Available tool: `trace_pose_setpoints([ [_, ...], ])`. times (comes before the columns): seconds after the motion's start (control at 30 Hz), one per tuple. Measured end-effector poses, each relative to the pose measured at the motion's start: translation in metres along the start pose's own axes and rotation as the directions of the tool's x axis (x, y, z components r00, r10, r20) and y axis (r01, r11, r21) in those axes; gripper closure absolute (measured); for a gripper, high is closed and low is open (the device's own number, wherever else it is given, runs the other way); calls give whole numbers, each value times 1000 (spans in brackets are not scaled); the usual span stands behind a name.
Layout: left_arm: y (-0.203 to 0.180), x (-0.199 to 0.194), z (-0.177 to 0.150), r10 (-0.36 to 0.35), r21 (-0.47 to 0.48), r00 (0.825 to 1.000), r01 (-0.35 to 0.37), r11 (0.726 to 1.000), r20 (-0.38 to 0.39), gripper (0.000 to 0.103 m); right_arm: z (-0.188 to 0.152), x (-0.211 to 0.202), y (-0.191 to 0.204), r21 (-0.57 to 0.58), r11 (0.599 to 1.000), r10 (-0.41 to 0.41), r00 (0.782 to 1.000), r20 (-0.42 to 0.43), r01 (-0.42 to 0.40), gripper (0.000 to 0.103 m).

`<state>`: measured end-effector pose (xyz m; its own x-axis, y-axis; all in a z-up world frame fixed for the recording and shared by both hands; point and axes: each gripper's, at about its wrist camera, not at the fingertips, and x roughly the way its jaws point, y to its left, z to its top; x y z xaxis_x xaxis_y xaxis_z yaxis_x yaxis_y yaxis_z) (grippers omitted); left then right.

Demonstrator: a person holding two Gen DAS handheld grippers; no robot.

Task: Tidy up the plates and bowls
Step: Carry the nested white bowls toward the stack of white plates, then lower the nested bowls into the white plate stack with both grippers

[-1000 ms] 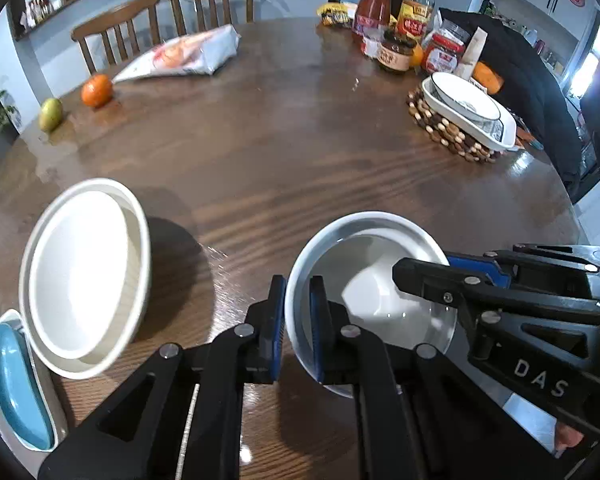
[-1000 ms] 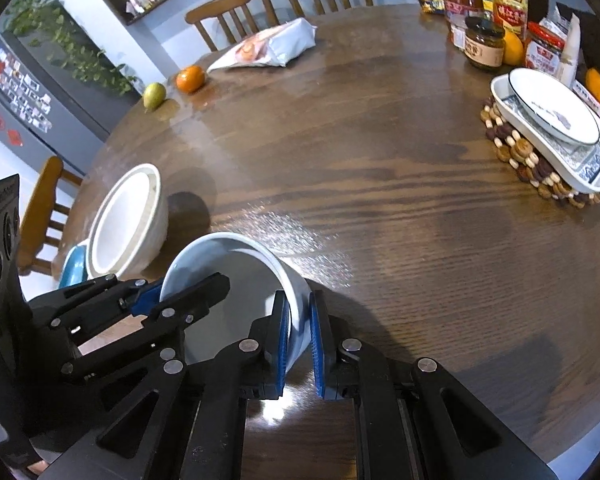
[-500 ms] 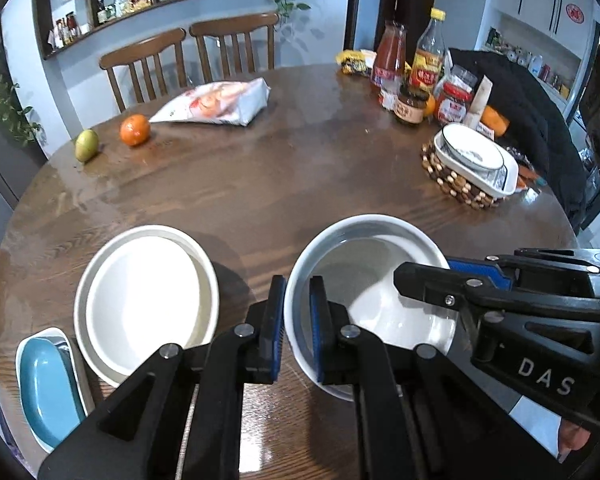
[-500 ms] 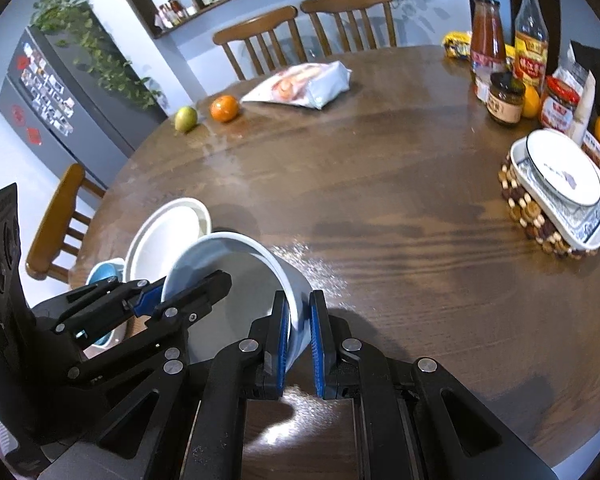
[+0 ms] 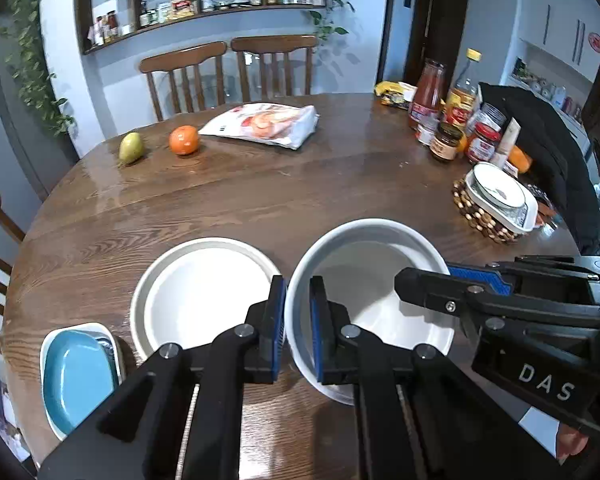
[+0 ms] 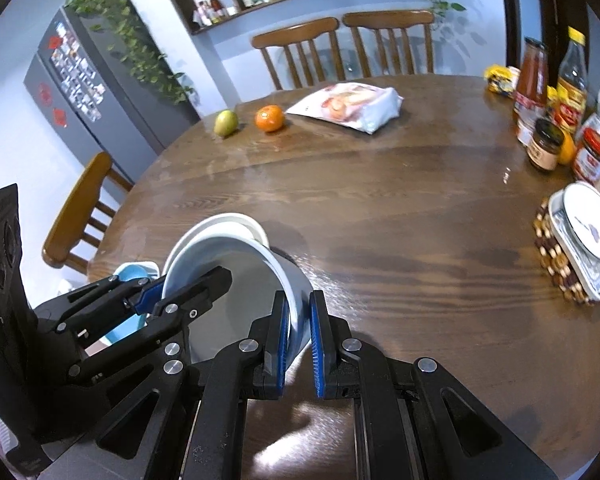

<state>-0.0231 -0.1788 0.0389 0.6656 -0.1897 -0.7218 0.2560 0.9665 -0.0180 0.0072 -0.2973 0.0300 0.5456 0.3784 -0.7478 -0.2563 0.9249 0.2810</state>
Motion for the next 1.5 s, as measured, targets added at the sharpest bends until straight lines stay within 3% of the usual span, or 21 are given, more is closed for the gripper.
trace_pose_setpoints([
  [0.73, 82, -8, 13, 86, -160, 996, -89, 983, -26, 93, 43, 36, 69, -162, 983, 80, 996, -46, -86, 91],
  [1.1, 101, 23, -1, 63, -212, 988, -92, 973, -140, 93, 41, 75, 69, -149, 984, 77, 985, -156, -101, 91],
  [1.5, 105, 45, -9, 65, -207, 977, -108, 972, -203, 94, 36, 100, 67, -138, 987, 57, 975, -214, -88, 91],
])
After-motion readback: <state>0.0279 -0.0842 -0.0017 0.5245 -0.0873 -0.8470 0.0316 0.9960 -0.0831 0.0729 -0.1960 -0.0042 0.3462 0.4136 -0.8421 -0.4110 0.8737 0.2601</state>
